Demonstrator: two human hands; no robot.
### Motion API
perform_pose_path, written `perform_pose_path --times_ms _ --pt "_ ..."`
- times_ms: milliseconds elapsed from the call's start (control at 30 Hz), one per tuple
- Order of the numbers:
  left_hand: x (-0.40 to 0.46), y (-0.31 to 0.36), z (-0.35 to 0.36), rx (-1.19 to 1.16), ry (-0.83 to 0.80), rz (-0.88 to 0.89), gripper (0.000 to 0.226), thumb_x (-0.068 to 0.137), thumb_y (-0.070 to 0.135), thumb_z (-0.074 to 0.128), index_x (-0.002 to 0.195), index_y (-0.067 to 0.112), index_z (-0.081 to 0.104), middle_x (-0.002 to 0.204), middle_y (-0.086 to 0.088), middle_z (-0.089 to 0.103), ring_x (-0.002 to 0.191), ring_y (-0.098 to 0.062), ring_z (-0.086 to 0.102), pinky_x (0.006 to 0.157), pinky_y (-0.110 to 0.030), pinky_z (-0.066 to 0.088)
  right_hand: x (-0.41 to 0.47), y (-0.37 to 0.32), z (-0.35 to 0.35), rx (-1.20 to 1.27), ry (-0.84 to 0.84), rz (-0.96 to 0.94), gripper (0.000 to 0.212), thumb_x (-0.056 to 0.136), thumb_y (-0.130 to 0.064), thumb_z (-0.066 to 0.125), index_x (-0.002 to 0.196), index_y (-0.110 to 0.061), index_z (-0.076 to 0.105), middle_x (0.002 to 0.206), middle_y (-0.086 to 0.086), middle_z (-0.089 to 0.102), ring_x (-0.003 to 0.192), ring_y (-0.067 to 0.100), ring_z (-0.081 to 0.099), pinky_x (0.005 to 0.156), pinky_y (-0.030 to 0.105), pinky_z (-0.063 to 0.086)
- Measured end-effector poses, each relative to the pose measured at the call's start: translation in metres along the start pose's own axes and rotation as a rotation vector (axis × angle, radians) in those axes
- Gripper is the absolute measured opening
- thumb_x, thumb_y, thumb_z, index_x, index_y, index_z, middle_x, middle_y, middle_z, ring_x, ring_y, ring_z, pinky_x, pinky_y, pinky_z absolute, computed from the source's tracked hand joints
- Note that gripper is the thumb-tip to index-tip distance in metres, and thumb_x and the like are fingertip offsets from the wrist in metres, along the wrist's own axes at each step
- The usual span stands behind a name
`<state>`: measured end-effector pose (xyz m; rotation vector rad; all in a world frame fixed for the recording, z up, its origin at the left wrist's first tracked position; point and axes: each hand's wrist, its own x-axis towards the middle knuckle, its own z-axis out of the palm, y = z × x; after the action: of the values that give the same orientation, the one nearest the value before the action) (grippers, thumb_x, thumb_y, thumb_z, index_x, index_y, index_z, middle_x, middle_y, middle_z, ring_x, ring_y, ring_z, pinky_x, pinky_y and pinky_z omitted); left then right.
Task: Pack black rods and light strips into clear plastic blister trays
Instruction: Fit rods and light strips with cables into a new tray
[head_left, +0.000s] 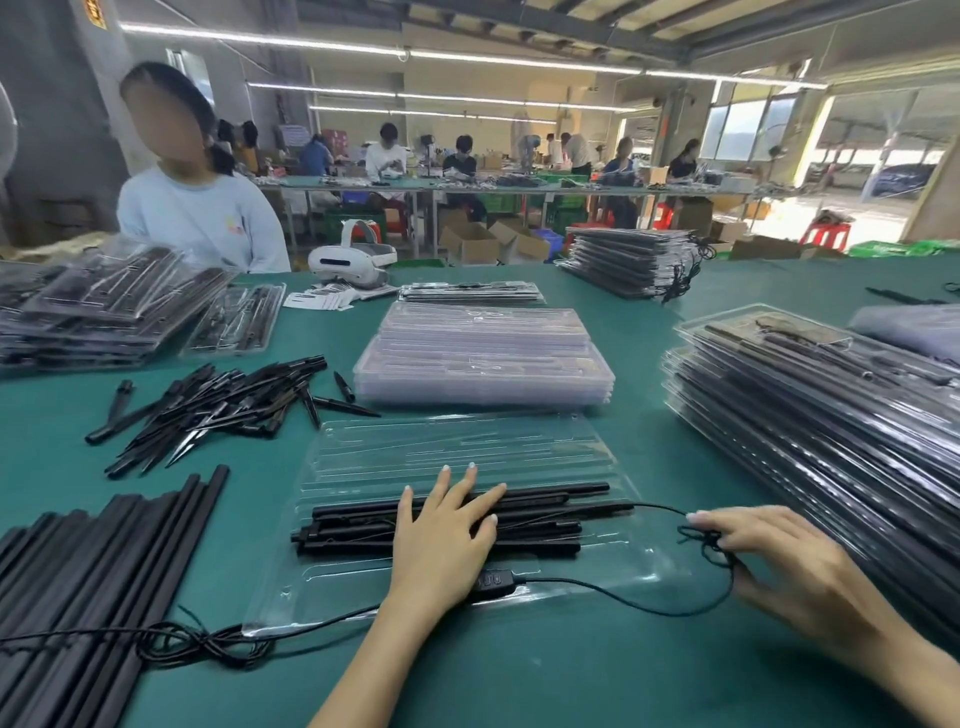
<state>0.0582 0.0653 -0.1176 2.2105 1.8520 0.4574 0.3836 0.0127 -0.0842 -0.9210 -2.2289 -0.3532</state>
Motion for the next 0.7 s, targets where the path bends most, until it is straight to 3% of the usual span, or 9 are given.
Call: perform_pose_path --times_ms 67,100,167,233,367,467,533,600,700 --pt "0.000 0.000 0.000 0.001 0.002 -0.001 0.043 0.101 0.045 0.024 0.141 0.057 0.021 0.158 0.021 0.003 0.146 -0.005 -0.008 0.115 -0.042 -0.011 0.001 -0.002 0.008 0.141 0.025 0.192 0.010 0.089 -0.019 0.062 0.097 -0.023 0.058 0.109 -0.021 0.064 0.093 0.000 0.063 0.082 0.020 0.050" --pt "0.000 0.000 0.000 0.000 0.003 -0.001 0.042 0.101 0.045 0.024 0.141 0.057 0.021 0.158 0.021 0.003 0.146 -0.005 -0.008 0.115 -0.042 -0.011 0.002 -0.004 0.012 0.158 0.036 0.285 0.025 0.089 -0.013 0.065 0.103 -0.029 0.054 0.104 -0.024 0.063 0.085 -0.001 0.062 0.078 0.017 0.049" --pt "0.000 0.000 0.000 0.000 0.005 0.003 0.043 0.101 0.045 0.024 0.141 0.058 0.021 0.158 0.021 0.002 0.146 -0.005 -0.008 0.116 -0.042 -0.011 0.007 -0.009 0.019 0.235 0.063 0.445 0.043 0.086 -0.013 0.064 0.110 -0.043 0.046 0.094 -0.019 0.062 0.070 0.008 0.061 0.068 0.018 0.048" --pt "0.000 0.000 0.000 -0.003 0.005 0.003 0.043 0.101 0.045 0.024 0.141 0.058 0.020 0.158 0.021 0.002 0.146 -0.006 -0.009 0.116 -0.042 -0.011 0.016 -0.013 0.022 0.337 0.112 0.531 0.041 0.085 -0.016 0.059 0.107 -0.049 0.048 0.083 -0.010 0.063 0.064 0.018 0.060 0.063 0.024 0.049" --pt "0.000 -0.001 -0.001 -0.012 0.007 0.011 0.042 0.101 0.045 0.025 0.141 0.058 0.020 0.158 0.021 0.002 0.146 -0.006 -0.009 0.116 -0.042 -0.011 0.029 -0.007 0.026 0.534 0.112 0.745 0.041 0.092 0.005 0.052 0.081 -0.029 0.072 0.072 0.000 0.068 0.061 0.015 0.061 0.059 0.024 0.049" --pt "-0.001 0.000 -0.001 -0.013 0.008 0.009 0.042 0.101 0.045 0.025 0.141 0.058 0.020 0.158 0.021 0.003 0.146 -0.006 -0.008 0.116 -0.042 -0.010 0.035 0.000 0.020 0.804 0.062 0.911 0.049 0.092 0.015 0.030 0.095 -0.008 0.073 0.077 0.018 0.069 0.067 0.017 0.062 0.056 0.019 0.049" --pt "-0.001 0.000 0.000 0.004 0.018 0.014 0.044 0.102 0.044 0.025 0.141 0.059 0.016 0.158 0.020 0.002 0.146 -0.006 -0.008 0.116 -0.043 -0.009 0.036 0.004 0.015 0.821 -0.014 0.900 0.052 0.085 0.025 0.028 0.106 -0.002 0.068 0.089 0.016 0.072 0.083 0.019 0.069 0.069 0.017 0.053" --pt "-0.001 0.002 -0.002 -0.003 0.070 0.082 0.047 0.103 0.038 0.028 0.140 0.062 0.012 0.157 0.022 0.002 0.146 -0.005 -0.009 0.116 -0.046 -0.008 0.037 0.003 0.011 0.692 -0.097 0.796 0.058 0.082 0.029 0.036 0.112 -0.011 0.066 0.100 0.006 0.074 0.096 0.012 0.069 0.085 0.019 0.052" --pt "0.001 0.007 -0.004 0.046 0.084 0.375 0.063 0.097 0.009 0.038 0.138 0.056 0.032 0.153 0.026 0.011 0.142 0.003 -0.011 0.117 -0.041 -0.009 0.034 0.005 0.012 0.407 -0.169 0.655 0.063 0.079 0.021 0.056 0.121 -0.026 0.063 0.105 -0.014 0.072 0.106 0.000 0.059 0.090 0.020 0.045"
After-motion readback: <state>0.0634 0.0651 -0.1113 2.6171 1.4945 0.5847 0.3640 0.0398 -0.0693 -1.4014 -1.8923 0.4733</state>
